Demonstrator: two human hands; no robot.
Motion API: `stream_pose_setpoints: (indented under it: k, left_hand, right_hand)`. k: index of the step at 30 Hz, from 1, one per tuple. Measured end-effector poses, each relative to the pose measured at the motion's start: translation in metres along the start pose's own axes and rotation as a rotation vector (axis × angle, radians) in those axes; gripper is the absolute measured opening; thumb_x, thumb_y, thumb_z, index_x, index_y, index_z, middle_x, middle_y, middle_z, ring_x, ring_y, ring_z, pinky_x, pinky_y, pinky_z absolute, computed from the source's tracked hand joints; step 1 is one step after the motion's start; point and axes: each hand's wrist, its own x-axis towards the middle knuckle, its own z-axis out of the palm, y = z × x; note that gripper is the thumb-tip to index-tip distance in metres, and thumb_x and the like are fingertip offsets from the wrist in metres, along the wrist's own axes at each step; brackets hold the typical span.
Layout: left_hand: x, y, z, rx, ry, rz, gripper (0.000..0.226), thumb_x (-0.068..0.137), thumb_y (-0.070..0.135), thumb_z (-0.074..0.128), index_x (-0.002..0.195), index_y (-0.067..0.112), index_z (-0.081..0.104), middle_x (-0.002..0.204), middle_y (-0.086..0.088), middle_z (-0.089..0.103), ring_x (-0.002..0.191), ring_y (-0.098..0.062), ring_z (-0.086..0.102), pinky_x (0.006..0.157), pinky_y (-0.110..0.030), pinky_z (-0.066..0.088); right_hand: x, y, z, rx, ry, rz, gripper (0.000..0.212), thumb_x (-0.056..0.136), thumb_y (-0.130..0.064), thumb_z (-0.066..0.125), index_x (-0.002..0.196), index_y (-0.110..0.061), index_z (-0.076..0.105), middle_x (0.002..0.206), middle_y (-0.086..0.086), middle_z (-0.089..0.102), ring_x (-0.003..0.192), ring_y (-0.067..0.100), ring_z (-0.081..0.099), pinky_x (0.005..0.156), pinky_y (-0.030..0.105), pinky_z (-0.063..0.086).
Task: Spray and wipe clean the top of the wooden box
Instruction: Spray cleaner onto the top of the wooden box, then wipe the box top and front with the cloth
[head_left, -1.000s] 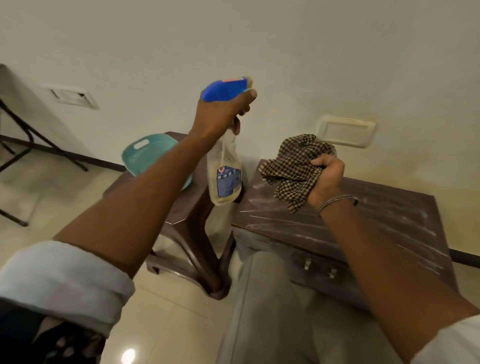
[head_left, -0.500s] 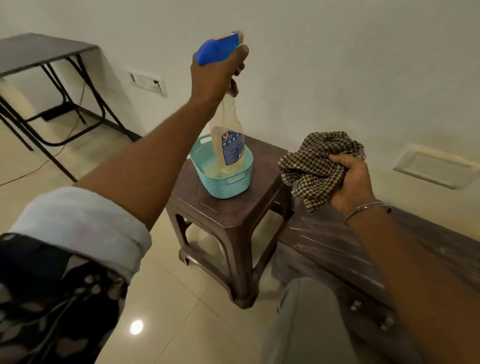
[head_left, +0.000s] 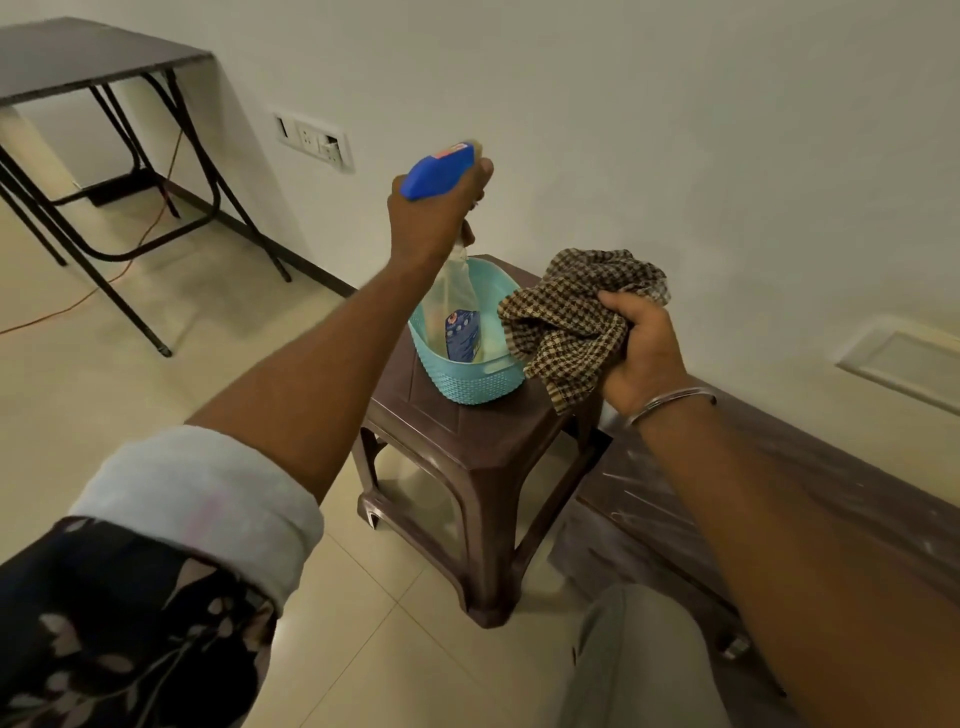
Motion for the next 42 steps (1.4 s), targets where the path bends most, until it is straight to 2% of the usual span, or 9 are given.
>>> stream_pose_setpoints:
  k: [4,17,21,23,25,28,32,37,42]
  left_hand:
    - [-0.001,-0.011,-0.001,0.007,0.017,-0.008,0.028,0.089,0.037,0.077,0.100,0.012,0.071,0.077,-0.006,0.068,0.051,-0.020,0.060,0.056,-0.033,0.054]
    - [-0.022,-0.019,-0.002,0.080,-0.100,-0.005,0.035,0.083,0.048,0.078,0.105,0.022,0.067,0.086,-0.004,0.060,0.075,-0.015,0.058,0.073,-0.029,0.051]
    - [-0.046,-0.019,0.001,0.132,0.244,0.059,0.055,0.087,0.060,0.064,0.124,0.020,0.061,0.119,-0.001,0.064,0.112,-0.014,0.059,0.100,-0.036,0.050]
    - [-0.068,-0.014,0.009,0.283,0.531,0.242,0.054,0.090,0.052,0.059,0.128,0.012,0.057,0.133,-0.007,0.054,0.126,-0.018,0.051,0.107,-0.047,0.042]
    - [-0.097,-0.006,0.030,0.333,0.611,0.420,0.044,0.094,0.036,0.061,0.133,0.019,0.049,0.143,-0.015,0.045,0.134,-0.022,0.046,0.110,-0.052,0.037]
    - [-0.138,0.001,0.069,0.211,0.429,0.537,0.044,0.097,0.021,0.059,0.134,0.030,0.037,0.140,-0.015,0.047,0.128,-0.025,0.053,0.109,-0.050,0.040]
    - [-0.207,0.008,0.139,0.149,-0.094,0.297,0.015,0.101,0.030,0.051,0.105,0.019,0.061,0.100,-0.003,0.064,0.093,-0.020,0.063,0.081,-0.049,0.054]
    - [-0.297,0.005,0.222,0.249,-0.559,0.010,0.059,0.093,0.071,0.037,0.081,0.020,0.064,0.085,-0.005,0.067,0.081,-0.022,0.066,0.072,-0.042,0.058]
    - [-0.359,0.007,0.278,-0.150,-0.820,-0.627,0.043,0.101,0.044,0.055,0.119,0.007,0.066,0.111,-0.009,0.074,0.102,-0.021,0.071,0.081,-0.035,0.060]
  right_hand:
    - [0.013,0.012,0.003,-0.023,0.006,0.024,0.047,0.088,-0.008,0.049,0.134,0.003,0.051,0.129,0.024,0.060,0.117,0.040,0.059,0.100,0.052,0.048]
    - [0.016,0.014,0.004,0.006,0.007,-0.003,0.044,0.089,-0.010,0.053,0.132,0.001,0.054,0.128,0.022,0.061,0.117,0.039,0.060,0.100,0.053,0.048]
    - [-0.001,-0.001,-0.002,0.059,0.004,-0.005,0.034,0.092,-0.013,0.051,0.123,-0.001,0.058,0.121,0.021,0.064,0.110,0.037,0.063,0.099,0.051,0.050]
    - [-0.015,-0.011,-0.013,0.083,-0.021,-0.018,0.029,0.095,-0.015,0.049,0.117,-0.001,0.060,0.113,0.020,0.067,0.103,0.035,0.066,0.095,0.048,0.053]
    - [-0.032,-0.024,-0.032,0.108,-0.028,-0.046,0.027,0.097,-0.018,0.048,0.114,-0.001,0.061,0.109,0.019,0.068,0.099,0.034,0.067,0.093,0.048,0.054]
    - [-0.057,-0.041,-0.068,0.108,0.014,-0.083,0.031,0.098,-0.023,0.048,0.115,-0.001,0.062,0.111,0.019,0.068,0.100,0.033,0.067,0.095,0.049,0.053]
    - [-0.096,-0.064,-0.129,0.085,0.135,-0.129,0.046,0.095,-0.030,0.054,0.130,0.000,0.056,0.127,0.021,0.062,0.110,0.036,0.063,0.094,0.050,0.053]
    - [-0.146,-0.092,-0.205,0.040,0.344,-0.239,0.048,0.094,-0.029,0.059,0.130,0.002,0.055,0.127,0.024,0.061,0.111,0.038,0.063,0.086,0.048,0.056]
    - [-0.191,-0.098,-0.264,0.071,0.528,-0.339,0.041,0.096,-0.027,0.056,0.127,-0.001,0.056,0.127,0.024,0.061,0.114,0.040,0.062,0.096,0.054,0.051]
